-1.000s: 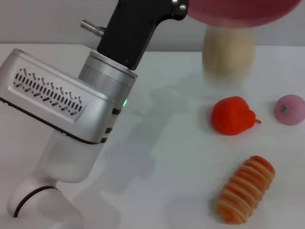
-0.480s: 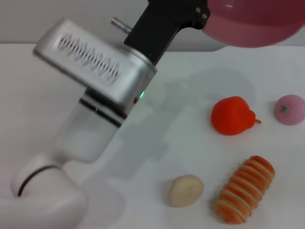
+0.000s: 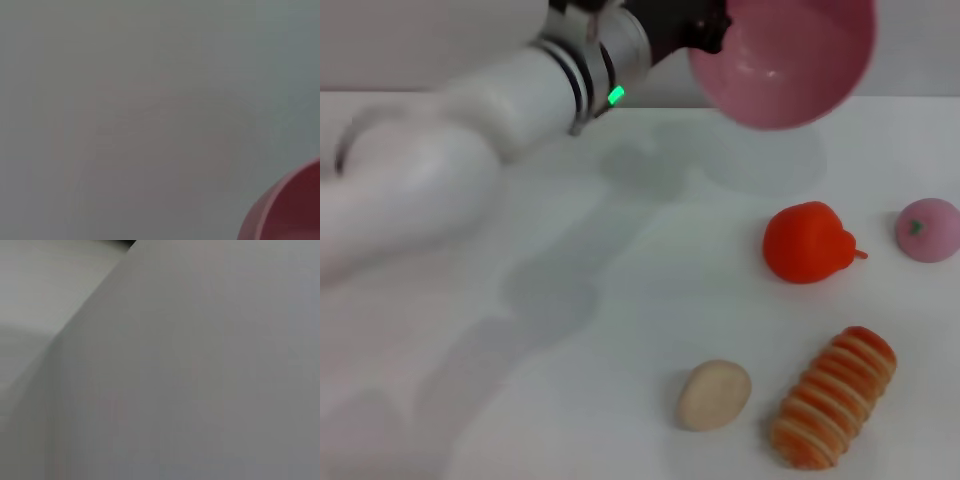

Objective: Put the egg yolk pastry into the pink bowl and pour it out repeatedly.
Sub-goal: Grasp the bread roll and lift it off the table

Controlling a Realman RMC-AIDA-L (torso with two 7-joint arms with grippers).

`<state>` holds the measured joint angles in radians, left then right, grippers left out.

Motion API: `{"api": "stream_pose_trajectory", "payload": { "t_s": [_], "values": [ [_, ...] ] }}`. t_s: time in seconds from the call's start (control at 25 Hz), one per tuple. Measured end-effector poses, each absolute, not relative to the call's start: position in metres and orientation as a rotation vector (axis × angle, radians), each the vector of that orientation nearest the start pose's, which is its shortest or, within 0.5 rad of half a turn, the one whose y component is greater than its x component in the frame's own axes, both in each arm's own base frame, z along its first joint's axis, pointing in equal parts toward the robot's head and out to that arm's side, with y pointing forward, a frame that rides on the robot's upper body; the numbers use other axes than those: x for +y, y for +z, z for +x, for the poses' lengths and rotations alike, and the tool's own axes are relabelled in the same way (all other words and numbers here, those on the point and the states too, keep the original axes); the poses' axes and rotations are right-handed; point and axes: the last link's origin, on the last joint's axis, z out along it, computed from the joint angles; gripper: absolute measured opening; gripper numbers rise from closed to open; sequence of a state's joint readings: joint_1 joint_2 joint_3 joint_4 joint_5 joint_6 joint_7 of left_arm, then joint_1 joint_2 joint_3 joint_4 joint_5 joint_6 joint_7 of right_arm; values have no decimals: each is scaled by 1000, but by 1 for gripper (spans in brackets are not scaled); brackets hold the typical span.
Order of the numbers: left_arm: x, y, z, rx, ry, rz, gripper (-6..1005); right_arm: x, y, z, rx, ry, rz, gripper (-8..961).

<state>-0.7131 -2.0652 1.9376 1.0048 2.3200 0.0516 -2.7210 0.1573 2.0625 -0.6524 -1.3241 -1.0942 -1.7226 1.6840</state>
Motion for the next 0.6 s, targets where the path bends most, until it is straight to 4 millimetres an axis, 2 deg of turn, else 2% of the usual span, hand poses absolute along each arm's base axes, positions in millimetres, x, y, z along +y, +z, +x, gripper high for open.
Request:
{"api": "stream_pose_trajectory", "payload": {
  "t_s": [0.12, 0.32, 0.44, 0.52, 0.6],
  "values": [
    [450, -59, -84, -545, -411, -2238, 34, 254, 194, 183, 151, 1218, -2339, 502],
    [464, -43, -93, -677, -256, -2316, 34, 251, 179, 149, 266, 856, -2757, 493],
    [467, -31, -99, -767, -177, -2382, 34, 256, 165, 142, 374, 584, -2951, 488],
    [467, -31, -99, -767, -177, -2382, 34, 263, 153, 144, 450, 424, -3003, 485],
    [463, -16, -113, -853, -68, -2446, 35, 270, 136, 146, 517, 262, -3024, 481]
  ]
}}
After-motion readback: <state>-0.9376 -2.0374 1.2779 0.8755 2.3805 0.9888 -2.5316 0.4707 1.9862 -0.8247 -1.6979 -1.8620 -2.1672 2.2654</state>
